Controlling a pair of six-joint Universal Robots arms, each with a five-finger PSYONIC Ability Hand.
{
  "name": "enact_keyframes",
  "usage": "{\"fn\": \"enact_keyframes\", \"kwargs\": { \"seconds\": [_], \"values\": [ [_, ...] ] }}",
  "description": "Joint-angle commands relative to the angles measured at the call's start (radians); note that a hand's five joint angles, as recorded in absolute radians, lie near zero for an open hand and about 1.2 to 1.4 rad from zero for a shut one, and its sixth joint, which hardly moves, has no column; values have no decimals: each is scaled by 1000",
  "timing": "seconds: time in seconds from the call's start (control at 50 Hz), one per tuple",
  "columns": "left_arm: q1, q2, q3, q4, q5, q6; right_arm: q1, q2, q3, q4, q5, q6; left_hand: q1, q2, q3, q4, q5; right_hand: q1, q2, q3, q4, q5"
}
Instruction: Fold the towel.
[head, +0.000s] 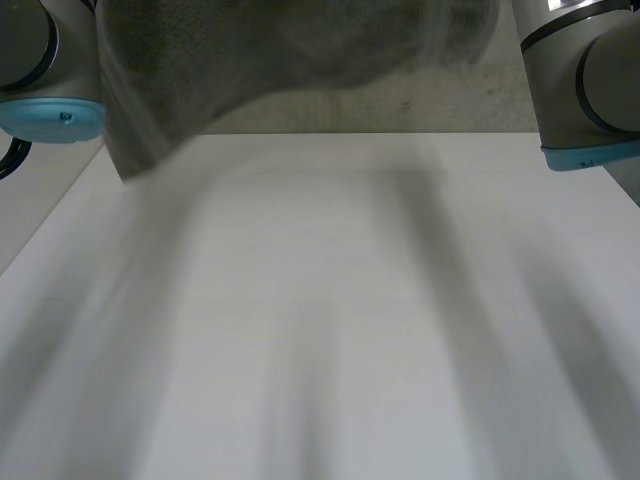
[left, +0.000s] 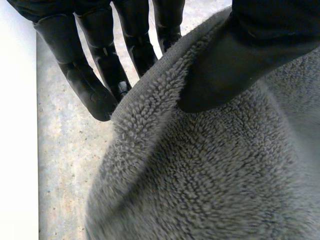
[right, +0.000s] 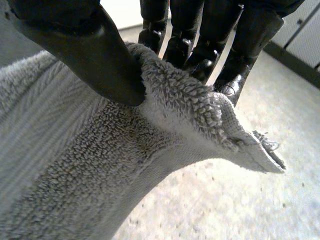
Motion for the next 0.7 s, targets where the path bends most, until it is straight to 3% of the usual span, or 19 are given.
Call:
{"fn": "enact_keyframes", "kwargs": {
  "seconds": [0.02,0.22,0.36,0.5,0.52,0.54,0.56,0.58,0.6,0.66,0.7],
  "values": [
    [13,13,-189,-60,81,14,-4,-5,87,62,-88,-5,-32,-97,-137,-109,-242,65,82,71,66,67],
    [53,67,-604,-82,200,16,-47,91,268,272,-269,-178,-32,-97,-137,-109,-242,65,82,71,66,67],
    [48,75,-853,-79,224,54,-79,180,433,307,-277,-290,-32,-97,-137,-109,-242,65,82,71,66,67],
    [33,95,-1054,-85,227,226,-130,184,575,315,-280,-467,-32,-97,-137,-109,-242,40,57,45,41,42],
    [33,95,-1054,-85,227,226,-147,165,597,315,-274,-492,-32,-97,-137,-109,-242,-164,-147,-158,-163,-162],
    [29,115,-1074,-86,227,243,-162,135,619,316,-274,-499,-32,-97,-137,-109,-242,-541,-524,-535,-540,-539],
    [21,145,-1091,-86,226,247,-162,134,619,316,-274,-499,-32,-97,-137,-109,-242,-544,-527,-539,-543,-543],
    [21,145,-1091,-86,226,248,-174,100,637,318,-272,-494,-32,-97,-137,-109,-242,-1027,-1010,-1022,-1026,-1025],
    [13,174,-1103,-86,226,248,-183,69,654,322,-272,-485,-32,-97,-137,-109,-242,-1156,-1140,-1151,-1155,-1155],
    [7,230,-1131,-88,227,249,-187,33,667,336,-272,-459,-40,-105,-146,-118,-250,-1156,-1140,-1151,-1155,-1155],
    [7,254,-1143,-88,227,249,-185,-32,668,403,-261,-363,-46,-111,-151,-123,-256,-1156,-1140,-1151,-1155,-1155]
  ]
}}
